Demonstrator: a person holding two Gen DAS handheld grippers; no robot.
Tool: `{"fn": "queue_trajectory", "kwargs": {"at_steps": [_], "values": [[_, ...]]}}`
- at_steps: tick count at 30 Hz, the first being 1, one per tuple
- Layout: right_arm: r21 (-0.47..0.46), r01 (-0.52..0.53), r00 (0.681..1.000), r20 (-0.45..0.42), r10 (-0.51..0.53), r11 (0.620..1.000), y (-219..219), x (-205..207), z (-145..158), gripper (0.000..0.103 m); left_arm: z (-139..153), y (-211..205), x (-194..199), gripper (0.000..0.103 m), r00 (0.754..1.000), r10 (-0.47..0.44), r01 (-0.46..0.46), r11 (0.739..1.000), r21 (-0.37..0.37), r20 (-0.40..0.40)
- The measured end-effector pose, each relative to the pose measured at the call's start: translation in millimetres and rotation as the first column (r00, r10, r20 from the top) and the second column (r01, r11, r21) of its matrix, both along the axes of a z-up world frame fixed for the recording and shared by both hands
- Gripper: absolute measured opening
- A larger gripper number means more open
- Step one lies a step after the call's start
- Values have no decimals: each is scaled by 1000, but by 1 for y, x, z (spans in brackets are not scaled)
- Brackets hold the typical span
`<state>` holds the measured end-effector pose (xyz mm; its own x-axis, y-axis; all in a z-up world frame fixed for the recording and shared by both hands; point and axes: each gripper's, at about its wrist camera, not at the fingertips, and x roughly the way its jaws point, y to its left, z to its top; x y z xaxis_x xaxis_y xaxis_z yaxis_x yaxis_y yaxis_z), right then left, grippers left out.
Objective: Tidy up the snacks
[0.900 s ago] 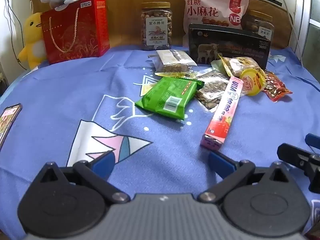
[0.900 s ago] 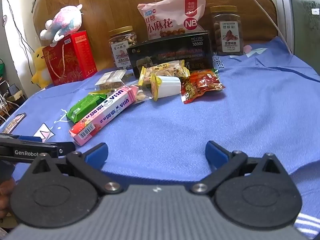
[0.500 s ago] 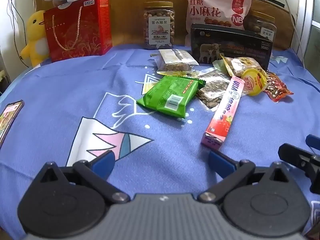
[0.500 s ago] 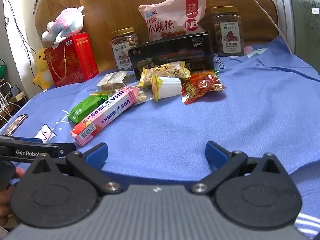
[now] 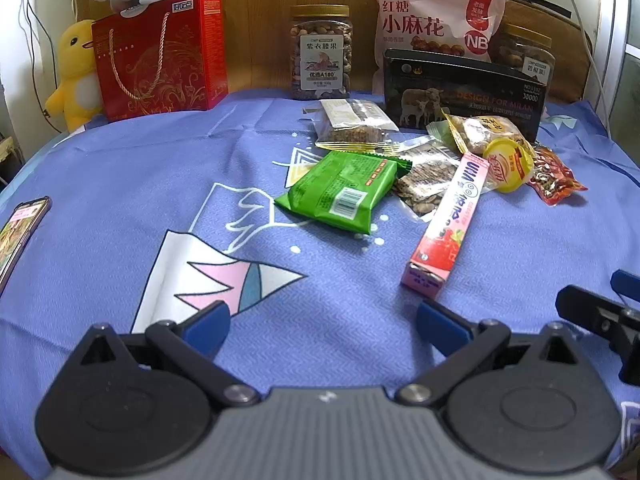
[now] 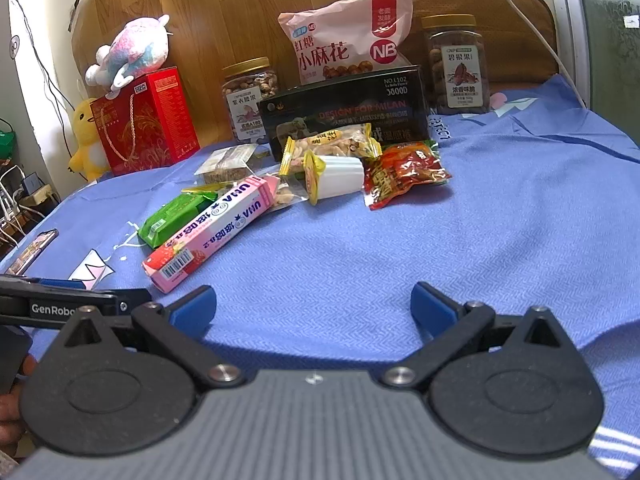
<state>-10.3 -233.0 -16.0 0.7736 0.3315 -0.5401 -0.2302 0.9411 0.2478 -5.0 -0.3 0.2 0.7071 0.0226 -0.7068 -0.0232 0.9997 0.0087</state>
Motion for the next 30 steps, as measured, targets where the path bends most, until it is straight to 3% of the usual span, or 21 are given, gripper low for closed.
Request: {"fn": "queue_trajectory", "kwargs": {"at_steps": [23, 30], "values": [[-21, -16, 1000, 24, 16, 1000, 5, -2, 2, 103, -1, 0, -1, 103, 1000, -9, 9, 1000, -1, 11], [-35, -27, 999, 45, 28, 999, 9, -2, 3, 90, -1, 0, 1, 103, 1000, -23, 23, 1000, -1, 11]]}}
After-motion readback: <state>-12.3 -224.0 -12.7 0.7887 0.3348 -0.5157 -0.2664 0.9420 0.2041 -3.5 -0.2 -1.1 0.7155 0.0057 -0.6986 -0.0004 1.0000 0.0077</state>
